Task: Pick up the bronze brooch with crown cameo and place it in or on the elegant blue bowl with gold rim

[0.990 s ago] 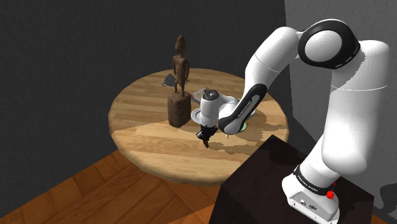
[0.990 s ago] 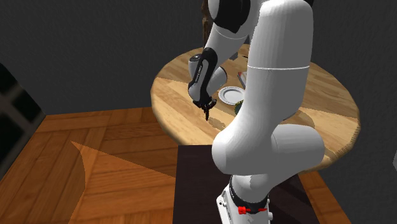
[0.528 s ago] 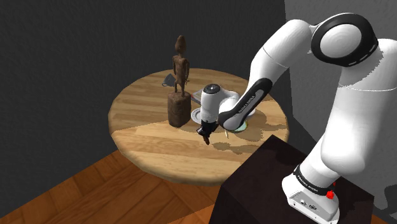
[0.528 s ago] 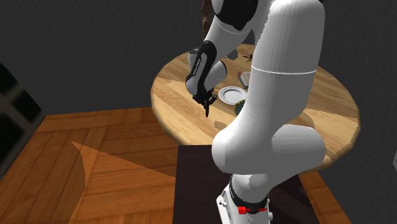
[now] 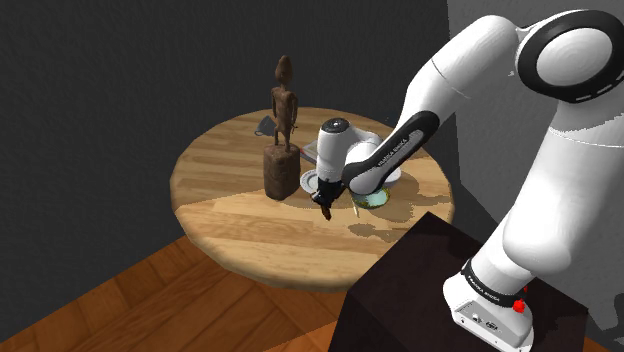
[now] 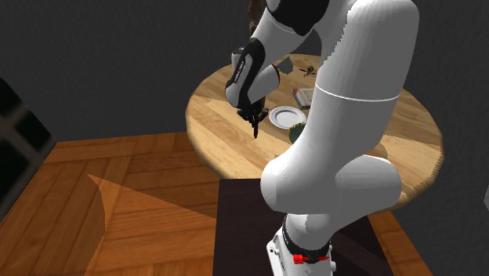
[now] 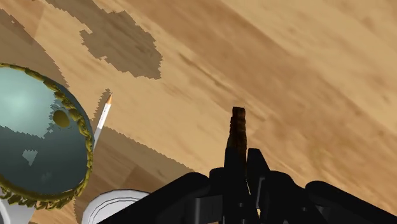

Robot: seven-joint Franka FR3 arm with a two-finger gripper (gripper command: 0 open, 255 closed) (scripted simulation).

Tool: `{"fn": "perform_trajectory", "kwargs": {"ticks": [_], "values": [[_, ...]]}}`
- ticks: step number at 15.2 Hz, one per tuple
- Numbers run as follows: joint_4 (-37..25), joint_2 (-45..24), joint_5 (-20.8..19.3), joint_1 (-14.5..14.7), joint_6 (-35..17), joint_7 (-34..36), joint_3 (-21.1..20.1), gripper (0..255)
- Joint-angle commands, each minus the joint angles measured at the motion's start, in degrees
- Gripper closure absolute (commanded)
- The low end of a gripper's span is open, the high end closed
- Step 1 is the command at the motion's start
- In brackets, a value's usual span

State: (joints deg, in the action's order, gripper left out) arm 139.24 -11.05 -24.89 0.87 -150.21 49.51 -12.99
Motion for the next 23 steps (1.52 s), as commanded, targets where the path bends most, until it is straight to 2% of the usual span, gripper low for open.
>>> {"fn": "perform_trajectory", "kwargs": {"ticks": [1,12,14,15,17,19,20,23], "values": [[0.0,1.7,1.7,-0.3,1.5,-1.3,-0.6,255],[-0.7,9.4,8.7,-0.7,9.0,-7.3,-2.2,255],[-0.7,9.4,8.6,-0.8,8.9,-7.4,-2.1,255],[-0.7,9.4,8.6,-0.8,8.9,-7.4,-2.1,0],[-11.0,-0.5,-0.9,1.7,21.7,5.4,-2.9,0],[-21.9,-11.0,-5.5,5.7,35.0,13.2,-1.5,0],[-25.5,-14.4,-6.2,7.3,39.0,14.9,-0.6,0],[-24.1,-15.0,-6.9,7.2,37.0,15.3,0.2,0]]}}
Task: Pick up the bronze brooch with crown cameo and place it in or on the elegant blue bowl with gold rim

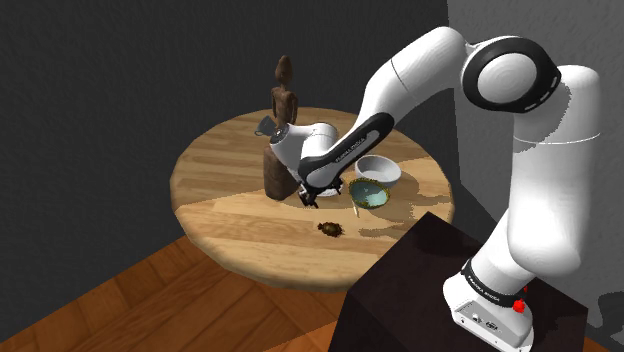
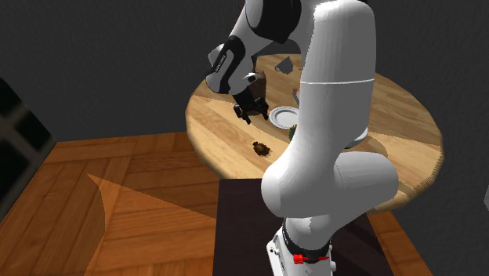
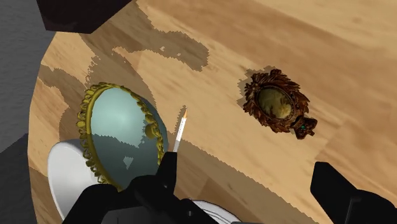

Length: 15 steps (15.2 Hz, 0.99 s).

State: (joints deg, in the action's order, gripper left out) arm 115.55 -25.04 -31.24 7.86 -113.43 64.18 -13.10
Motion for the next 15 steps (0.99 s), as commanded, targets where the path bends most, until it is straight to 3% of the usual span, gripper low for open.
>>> {"fn": "perform_trajectory", "kwargs": {"ticks": [1,12,13,15], "values": [[0.0,-1.2,-0.8,0.1,-0.4,0.8,0.5,0],[1.3,-2.2,-1.9,-0.4,-2.7,1.4,1.1,0],[1.3,-2.2,-1.9,-0.4,-2.7,1.4,1.1,255],[1.3,-2.2,-1.9,-0.4,-2.7,1.4,1.1,255]]}}
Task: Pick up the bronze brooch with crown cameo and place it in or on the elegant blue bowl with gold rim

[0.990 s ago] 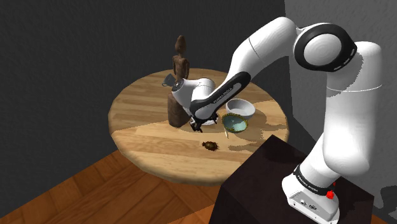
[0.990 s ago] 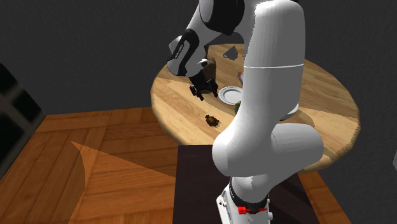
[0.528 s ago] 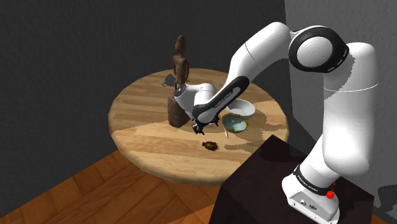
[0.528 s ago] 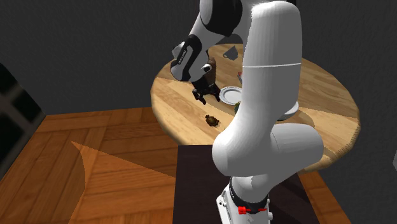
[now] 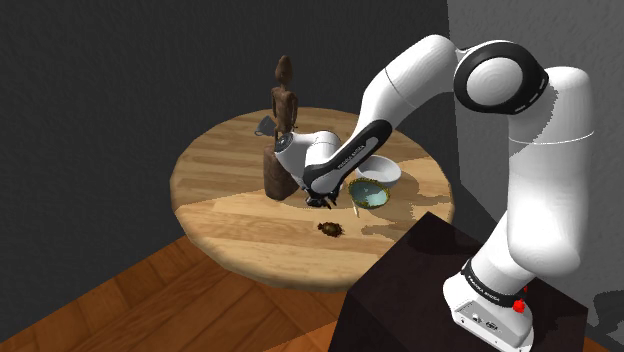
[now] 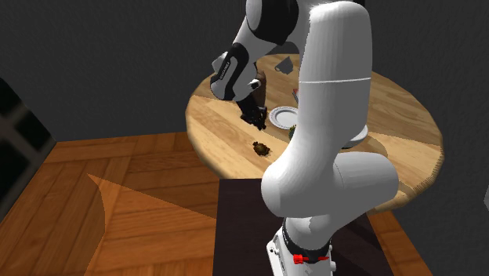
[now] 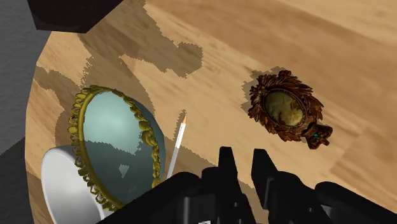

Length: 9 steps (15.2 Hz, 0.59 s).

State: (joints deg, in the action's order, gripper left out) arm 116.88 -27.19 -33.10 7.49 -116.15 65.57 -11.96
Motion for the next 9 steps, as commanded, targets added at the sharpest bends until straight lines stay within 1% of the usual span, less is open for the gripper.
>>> {"fn": "perform_trajectory", "kwargs": {"ticks": [1,7,8,9], "values": [[0.0,0.0,0.0,0.0,0.0,0.0,0.0,255],[0.0,0.0,0.0,0.0,0.0,0.0,0.0,255],[0.0,0.0,0.0,0.0,0.0,0.0,0.0,0],[3.6,1.0,-0.7,-2.7,-6.8,-6.2,-0.8,0]]}}
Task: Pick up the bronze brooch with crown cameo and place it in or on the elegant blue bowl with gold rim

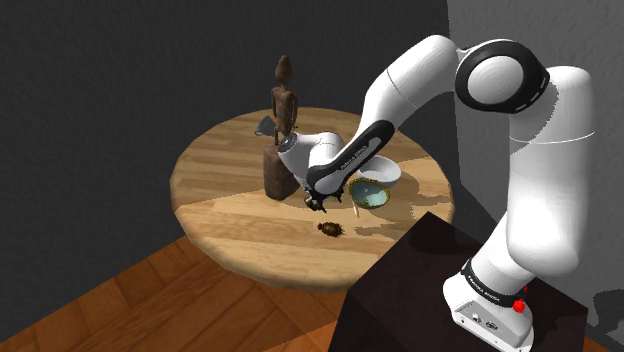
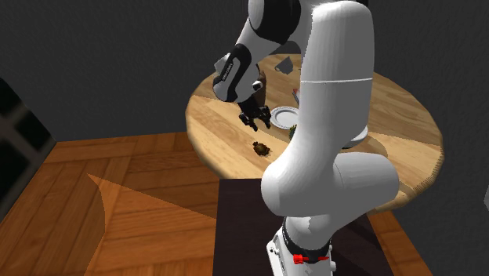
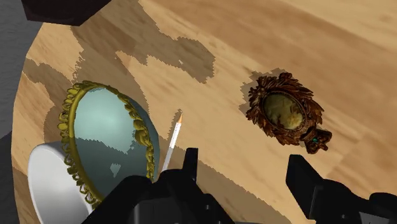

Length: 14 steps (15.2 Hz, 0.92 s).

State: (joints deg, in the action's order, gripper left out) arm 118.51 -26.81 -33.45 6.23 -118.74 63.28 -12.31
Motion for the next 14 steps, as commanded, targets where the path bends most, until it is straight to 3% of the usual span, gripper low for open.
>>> {"fn": "perform_trajectory", "kwargs": {"ticks": [1,4,5,6,14], "values": [[5.0,1.1,-0.7,-4.4,-10.7,-10.4,-1.3,0],[10.3,-1.4,0.5,-14.6,-27.5,-33.3,-5.4,0],[10.9,-3.4,1.7,-18.7,-31.5,-42.0,-7.8,0],[11.0,-4.6,2.2,-21.1,-33.0,-46.2,-9.3,0],[9.0,-10.3,-2.1,-18.6,-36.7,-43.1,-5.7,0]]}}
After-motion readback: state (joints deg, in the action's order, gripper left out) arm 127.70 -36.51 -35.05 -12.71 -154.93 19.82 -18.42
